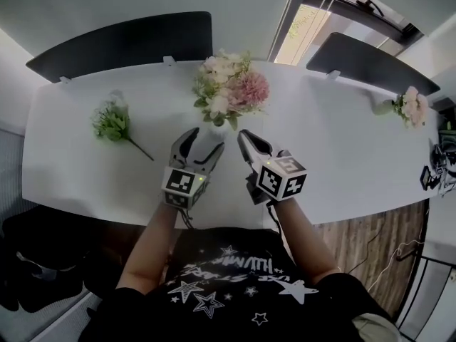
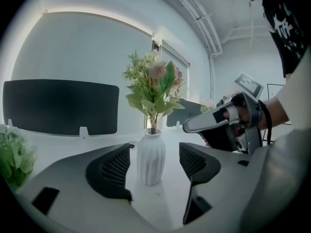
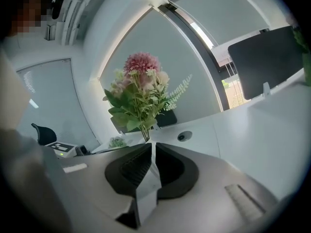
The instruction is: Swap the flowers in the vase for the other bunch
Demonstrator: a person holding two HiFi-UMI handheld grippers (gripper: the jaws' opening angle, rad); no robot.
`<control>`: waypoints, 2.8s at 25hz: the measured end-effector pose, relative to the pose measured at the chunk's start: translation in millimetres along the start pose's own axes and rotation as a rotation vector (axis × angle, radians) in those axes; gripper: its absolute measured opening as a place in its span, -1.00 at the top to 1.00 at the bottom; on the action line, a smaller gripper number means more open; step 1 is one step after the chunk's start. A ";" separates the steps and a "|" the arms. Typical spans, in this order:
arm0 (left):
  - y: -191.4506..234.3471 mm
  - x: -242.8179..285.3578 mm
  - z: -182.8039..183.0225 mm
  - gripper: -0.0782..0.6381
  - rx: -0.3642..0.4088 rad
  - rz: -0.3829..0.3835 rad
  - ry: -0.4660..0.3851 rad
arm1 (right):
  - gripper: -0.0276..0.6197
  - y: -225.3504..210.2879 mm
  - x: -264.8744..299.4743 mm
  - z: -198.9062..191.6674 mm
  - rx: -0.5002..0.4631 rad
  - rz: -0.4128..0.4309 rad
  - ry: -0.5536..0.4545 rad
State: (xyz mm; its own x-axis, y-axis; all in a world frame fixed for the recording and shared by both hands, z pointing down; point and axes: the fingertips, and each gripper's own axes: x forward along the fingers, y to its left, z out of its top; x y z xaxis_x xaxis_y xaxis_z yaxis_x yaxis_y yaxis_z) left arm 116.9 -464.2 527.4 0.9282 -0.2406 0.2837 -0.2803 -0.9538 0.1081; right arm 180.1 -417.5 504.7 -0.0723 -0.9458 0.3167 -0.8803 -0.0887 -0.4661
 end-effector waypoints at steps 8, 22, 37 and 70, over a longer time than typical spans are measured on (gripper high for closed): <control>6.4 30.3 -9.6 -0.08 0.108 -0.075 0.023 | 0.86 4.5 3.4 -3.3 0.000 -0.030 -0.029; 4.2 47.1 -15.3 0.03 0.140 -0.133 0.001 | 0.46 14.5 24.1 -0.5 -0.025 0.013 0.004; 4.4 46.4 -14.2 0.05 0.129 -0.165 -0.031 | 0.45 19.7 60.3 16.3 -0.050 0.127 0.019; 3.9 46.7 -12.9 0.05 0.103 -0.167 -0.006 | 0.73 35.2 -25.9 150.7 -0.156 0.038 -0.290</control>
State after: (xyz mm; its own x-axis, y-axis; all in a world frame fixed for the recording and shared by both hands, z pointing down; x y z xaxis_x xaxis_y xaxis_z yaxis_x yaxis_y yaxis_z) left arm 156.0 -476.9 553.3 0.9612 -0.0779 0.2645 -0.0958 -0.9939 0.0554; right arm 221.7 -443.3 355.6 0.0103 -0.9990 0.0429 -0.9422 -0.0241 -0.3342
